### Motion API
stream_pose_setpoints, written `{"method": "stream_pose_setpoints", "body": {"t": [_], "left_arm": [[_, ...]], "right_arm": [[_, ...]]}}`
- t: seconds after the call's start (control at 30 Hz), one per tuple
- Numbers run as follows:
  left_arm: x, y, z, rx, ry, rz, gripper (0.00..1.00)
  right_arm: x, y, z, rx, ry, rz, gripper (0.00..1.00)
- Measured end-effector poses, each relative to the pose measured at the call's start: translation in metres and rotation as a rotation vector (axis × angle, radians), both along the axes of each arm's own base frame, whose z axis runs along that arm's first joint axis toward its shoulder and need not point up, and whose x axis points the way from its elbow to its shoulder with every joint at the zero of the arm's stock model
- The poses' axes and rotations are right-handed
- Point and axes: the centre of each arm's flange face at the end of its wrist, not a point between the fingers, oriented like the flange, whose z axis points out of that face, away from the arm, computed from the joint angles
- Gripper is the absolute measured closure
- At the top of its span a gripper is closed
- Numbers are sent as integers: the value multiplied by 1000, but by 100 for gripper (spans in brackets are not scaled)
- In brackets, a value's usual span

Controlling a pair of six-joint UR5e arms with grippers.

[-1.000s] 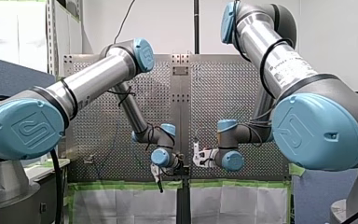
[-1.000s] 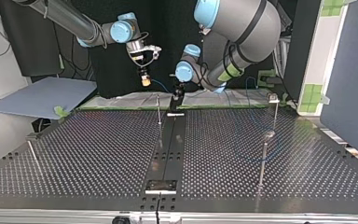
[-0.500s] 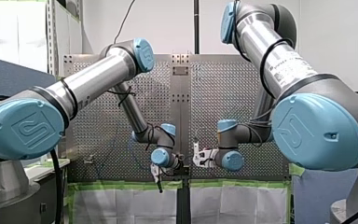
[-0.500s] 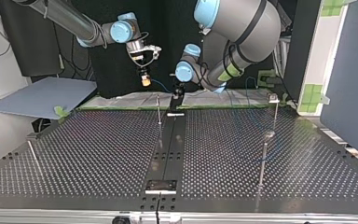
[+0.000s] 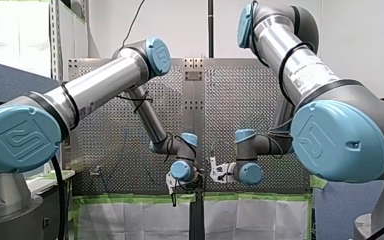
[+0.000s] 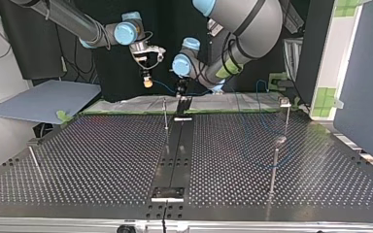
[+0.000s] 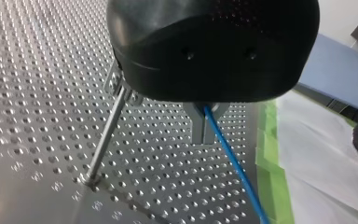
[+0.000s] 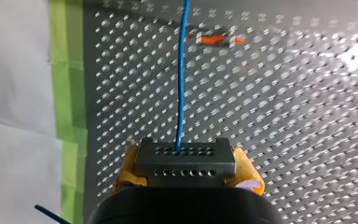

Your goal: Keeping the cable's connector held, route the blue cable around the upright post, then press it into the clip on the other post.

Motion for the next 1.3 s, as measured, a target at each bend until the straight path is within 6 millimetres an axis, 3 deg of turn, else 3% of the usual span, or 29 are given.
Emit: {"method": "stream_pose_setpoints", "body": {"t": [0.23,0.97,1.3], "left_arm": [[3,3,2,-3,-27,55,100],[19,8,7,35,-116,69,100],[30,9,12,70,-182,64,100]], "right_arm": [[-7,-3,-18,1,-6,-12,100],[-22,-49,-7,-94,-90,55,100],[-36,-70,-16,-96,-85,51,100]]}}
